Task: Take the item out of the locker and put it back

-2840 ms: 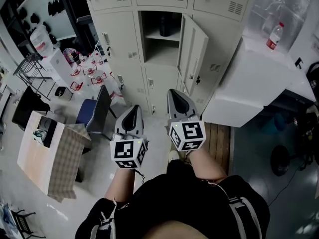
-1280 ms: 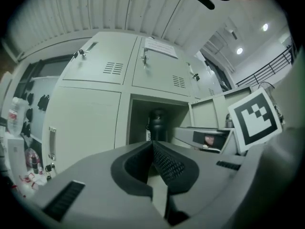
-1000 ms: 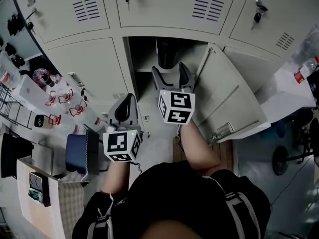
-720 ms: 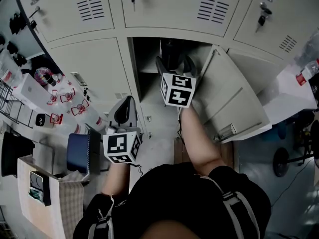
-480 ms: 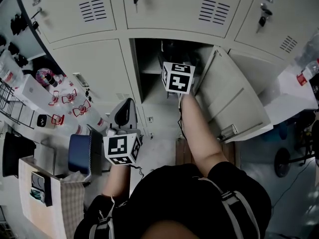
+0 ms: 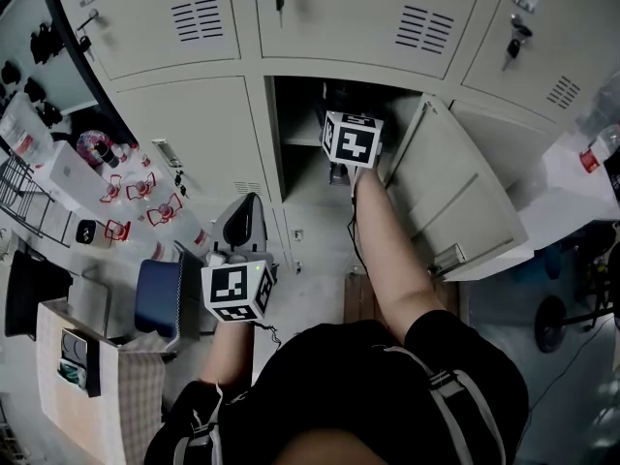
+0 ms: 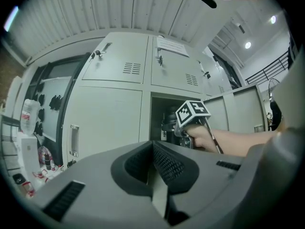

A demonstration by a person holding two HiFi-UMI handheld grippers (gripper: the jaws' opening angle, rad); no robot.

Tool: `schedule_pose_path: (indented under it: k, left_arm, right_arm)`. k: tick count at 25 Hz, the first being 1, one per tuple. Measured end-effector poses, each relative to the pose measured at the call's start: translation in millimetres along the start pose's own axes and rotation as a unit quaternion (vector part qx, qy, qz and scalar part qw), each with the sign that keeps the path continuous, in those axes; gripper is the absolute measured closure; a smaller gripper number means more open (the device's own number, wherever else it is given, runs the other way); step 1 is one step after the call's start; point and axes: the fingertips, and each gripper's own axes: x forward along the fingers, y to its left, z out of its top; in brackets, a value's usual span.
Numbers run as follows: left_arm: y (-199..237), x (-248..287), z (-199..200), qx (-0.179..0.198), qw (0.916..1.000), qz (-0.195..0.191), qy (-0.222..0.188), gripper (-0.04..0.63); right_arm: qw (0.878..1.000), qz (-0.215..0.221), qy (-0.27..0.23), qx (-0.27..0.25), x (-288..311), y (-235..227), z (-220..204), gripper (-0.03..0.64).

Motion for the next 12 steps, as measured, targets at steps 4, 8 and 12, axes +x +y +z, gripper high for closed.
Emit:
schedule_pose_path:
  k: [4, 8, 12]
  left_arm:
    - [0.0, -2.5, 3.1, 0.0, 1.0, 0.001, -0.004, 0.582]
    - [-3.9, -4.2, 4.2, 0.0, 1.0, -0.003, -0.006, 0.582]
    - [-11.6, -7.4, 4.7, 0.001, 0.9999, -0.008, -0.008, 0.583]
  right_arm:
    - [1.0, 0.017, 0.013, 0.0, -7.6, 5.3, -1.4, 0.193]
    - [0.998, 0.054, 0.025, 0.028, -20.4, 15.9, -1.4, 0.193]
    - [0.994, 0.08, 0.039, 0.07, -40.3, 20.7, -2.7, 0.193]
